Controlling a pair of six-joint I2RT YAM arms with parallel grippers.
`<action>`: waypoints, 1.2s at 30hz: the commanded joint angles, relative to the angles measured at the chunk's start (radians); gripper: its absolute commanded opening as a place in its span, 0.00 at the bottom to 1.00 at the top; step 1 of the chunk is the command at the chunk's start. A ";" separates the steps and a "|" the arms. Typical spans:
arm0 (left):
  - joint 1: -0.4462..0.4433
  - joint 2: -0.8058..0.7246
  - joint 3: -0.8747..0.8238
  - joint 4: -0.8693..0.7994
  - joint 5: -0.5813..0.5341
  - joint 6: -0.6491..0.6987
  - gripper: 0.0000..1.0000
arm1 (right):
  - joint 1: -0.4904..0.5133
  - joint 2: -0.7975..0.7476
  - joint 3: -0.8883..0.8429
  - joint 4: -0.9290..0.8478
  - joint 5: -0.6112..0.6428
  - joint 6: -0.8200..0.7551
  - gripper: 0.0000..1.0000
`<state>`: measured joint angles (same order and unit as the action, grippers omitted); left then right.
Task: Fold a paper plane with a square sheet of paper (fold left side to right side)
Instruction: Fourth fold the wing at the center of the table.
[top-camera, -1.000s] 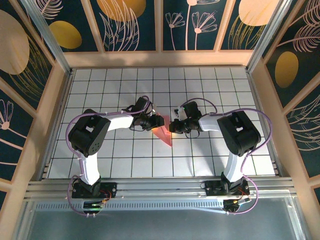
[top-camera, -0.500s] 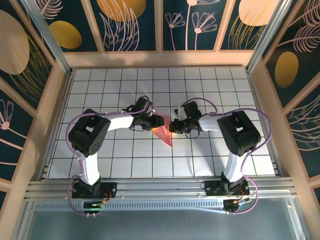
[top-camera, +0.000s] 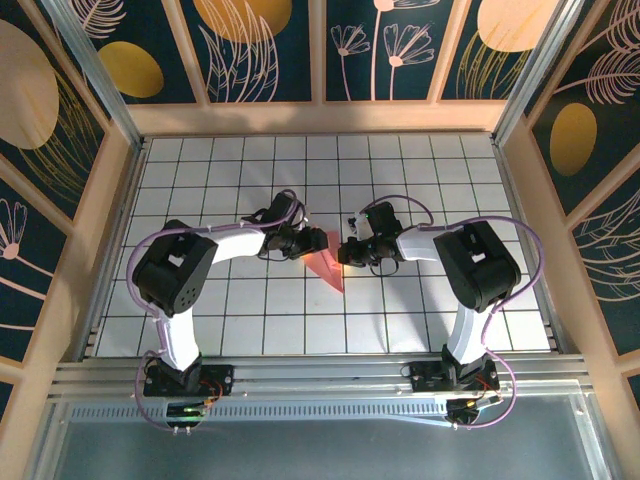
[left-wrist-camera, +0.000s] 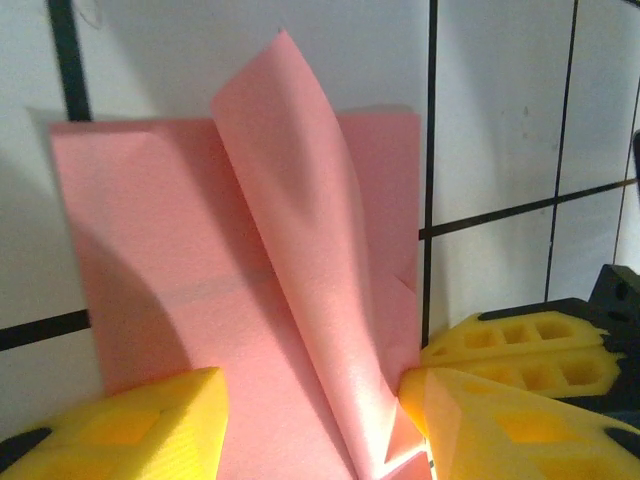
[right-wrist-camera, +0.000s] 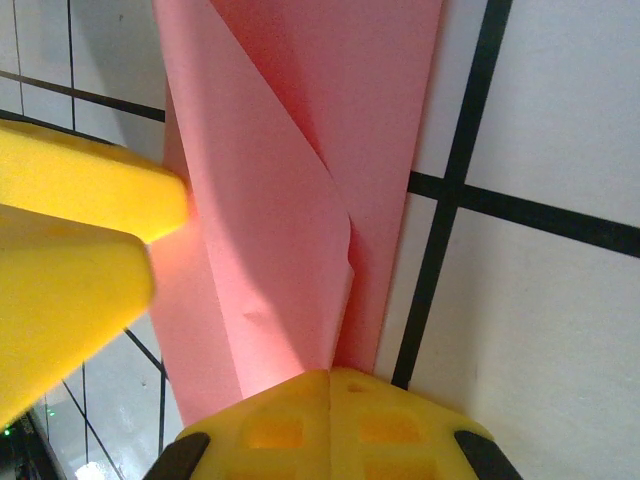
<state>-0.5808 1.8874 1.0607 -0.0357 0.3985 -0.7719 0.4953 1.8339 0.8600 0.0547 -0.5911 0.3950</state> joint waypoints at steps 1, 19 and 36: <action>0.004 -0.061 0.022 -0.032 -0.042 -0.006 0.50 | 0.007 0.050 -0.004 -0.067 0.083 -0.008 0.00; 0.004 0.095 0.067 0.053 0.100 -0.005 0.04 | 0.007 0.050 0.003 -0.090 0.099 -0.019 0.00; 0.004 0.148 -0.004 0.045 0.031 0.007 0.00 | 0.006 0.017 0.020 -0.089 0.076 -0.018 0.00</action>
<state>-0.5781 2.0075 1.0954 0.0578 0.4816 -0.7856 0.4973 1.8339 0.8719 0.0326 -0.5774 0.3946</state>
